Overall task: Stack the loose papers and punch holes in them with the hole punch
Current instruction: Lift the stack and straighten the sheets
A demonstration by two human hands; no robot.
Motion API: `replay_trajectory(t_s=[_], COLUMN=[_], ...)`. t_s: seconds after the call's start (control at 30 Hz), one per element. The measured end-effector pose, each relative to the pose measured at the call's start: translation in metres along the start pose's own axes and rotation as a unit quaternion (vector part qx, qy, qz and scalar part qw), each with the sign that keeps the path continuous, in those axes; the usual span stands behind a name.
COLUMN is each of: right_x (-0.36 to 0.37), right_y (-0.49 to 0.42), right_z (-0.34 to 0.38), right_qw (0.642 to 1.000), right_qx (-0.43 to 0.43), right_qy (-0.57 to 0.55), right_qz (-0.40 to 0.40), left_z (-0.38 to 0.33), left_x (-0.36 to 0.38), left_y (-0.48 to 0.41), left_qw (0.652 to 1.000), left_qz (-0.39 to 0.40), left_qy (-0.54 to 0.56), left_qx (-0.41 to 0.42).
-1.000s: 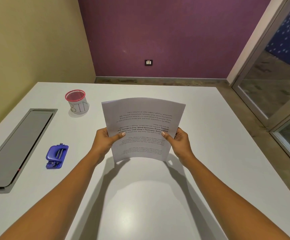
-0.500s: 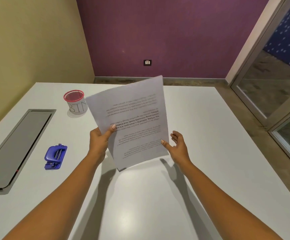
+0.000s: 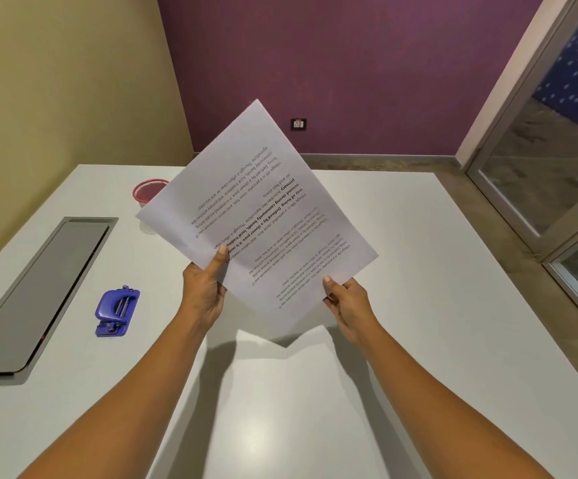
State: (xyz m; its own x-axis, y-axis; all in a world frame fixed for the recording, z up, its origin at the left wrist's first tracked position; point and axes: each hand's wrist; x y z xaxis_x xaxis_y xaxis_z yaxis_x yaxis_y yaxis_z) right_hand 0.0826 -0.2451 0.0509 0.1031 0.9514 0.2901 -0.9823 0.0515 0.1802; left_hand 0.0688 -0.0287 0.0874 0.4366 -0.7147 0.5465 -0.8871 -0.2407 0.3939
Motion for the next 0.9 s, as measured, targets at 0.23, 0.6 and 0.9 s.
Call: replay_trajectory(t_s=[0.23, 0.6, 0.9], right_x=[-0.02, -0.044, -0.044], right_y=[-0.014, -0.023, -0.02], right_z=[0.015, 0.032, 0.026], right_qw=[0.995, 0.974, 0.971], right_qx=[-0.099, -0.158, -0.164], right_qy=[0.023, 0.16, 0.174], right_qz=[-0.017, 0.022, 0.029], left_z=[-0.02, -0.031, -0.019], left_x=[-0.022, -0.068, -0.067], left_y=[-0.01, -0.025, -0.023], left_qw=[0.999, 0.926, 0.942], left_qz=[0.008, 0.005, -0.004], left_qy=[0.0, -0.377, -0.334], left_qx=[0.04, 0.011, 0.029])
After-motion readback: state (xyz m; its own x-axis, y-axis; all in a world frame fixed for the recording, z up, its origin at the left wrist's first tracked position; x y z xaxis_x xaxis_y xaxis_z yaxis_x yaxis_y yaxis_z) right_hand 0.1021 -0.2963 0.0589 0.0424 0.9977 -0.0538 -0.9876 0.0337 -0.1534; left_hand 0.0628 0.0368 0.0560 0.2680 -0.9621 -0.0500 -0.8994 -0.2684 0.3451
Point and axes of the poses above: each hand's wrist, its own y-axis away from the middle knuckle, its own x-axis out of the palm, z = x × y, and after that the axes turned 13 degrees about -x, right-handed
